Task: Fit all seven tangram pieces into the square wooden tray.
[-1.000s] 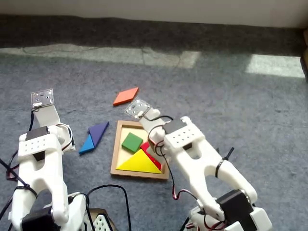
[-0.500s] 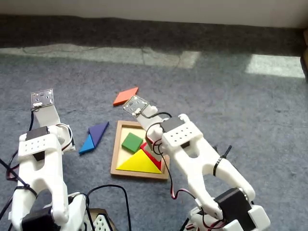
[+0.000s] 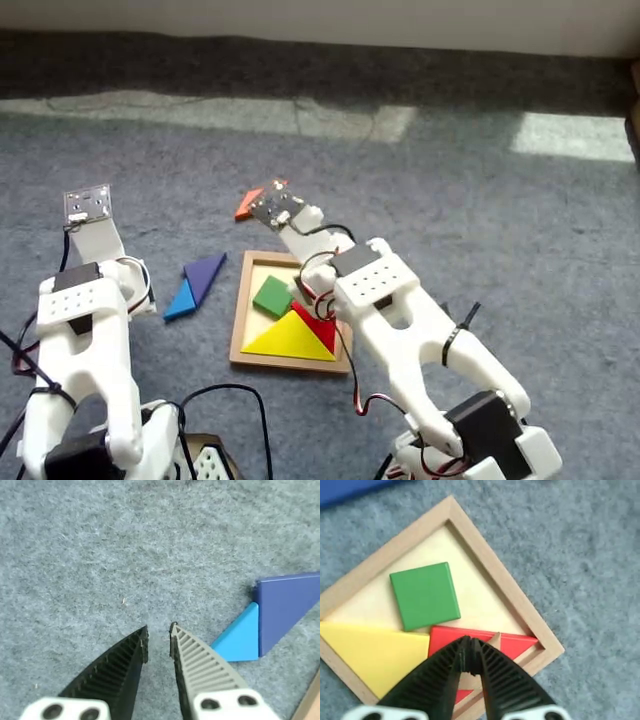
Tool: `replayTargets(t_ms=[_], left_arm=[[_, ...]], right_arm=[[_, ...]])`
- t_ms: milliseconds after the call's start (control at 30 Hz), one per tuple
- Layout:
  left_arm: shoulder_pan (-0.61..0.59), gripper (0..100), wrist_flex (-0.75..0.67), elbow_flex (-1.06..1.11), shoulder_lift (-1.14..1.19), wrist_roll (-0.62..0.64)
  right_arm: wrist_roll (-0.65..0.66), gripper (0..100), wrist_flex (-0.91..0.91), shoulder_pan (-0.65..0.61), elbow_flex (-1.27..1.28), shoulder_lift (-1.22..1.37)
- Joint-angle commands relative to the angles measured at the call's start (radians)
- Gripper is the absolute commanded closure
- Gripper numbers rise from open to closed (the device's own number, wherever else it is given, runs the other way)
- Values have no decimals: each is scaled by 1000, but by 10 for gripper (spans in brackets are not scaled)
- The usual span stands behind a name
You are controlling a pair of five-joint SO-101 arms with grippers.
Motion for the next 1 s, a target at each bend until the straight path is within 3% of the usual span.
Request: replayTargets(t_ms=[0, 200, 700, 967], left_arm=[[13, 902, -9, 2, -18, -9], [15, 902, -11, 2, -18, -9], [16, 902, -9, 2, -18, -9], [16, 902, -9, 2, -18, -9]], right_arm=[[-8, 993, 87, 59, -16, -58], [-5, 993, 248, 117, 10, -148], [-12, 993, 19, 2, 140, -143], [-12, 993, 5, 7, -7, 119]])
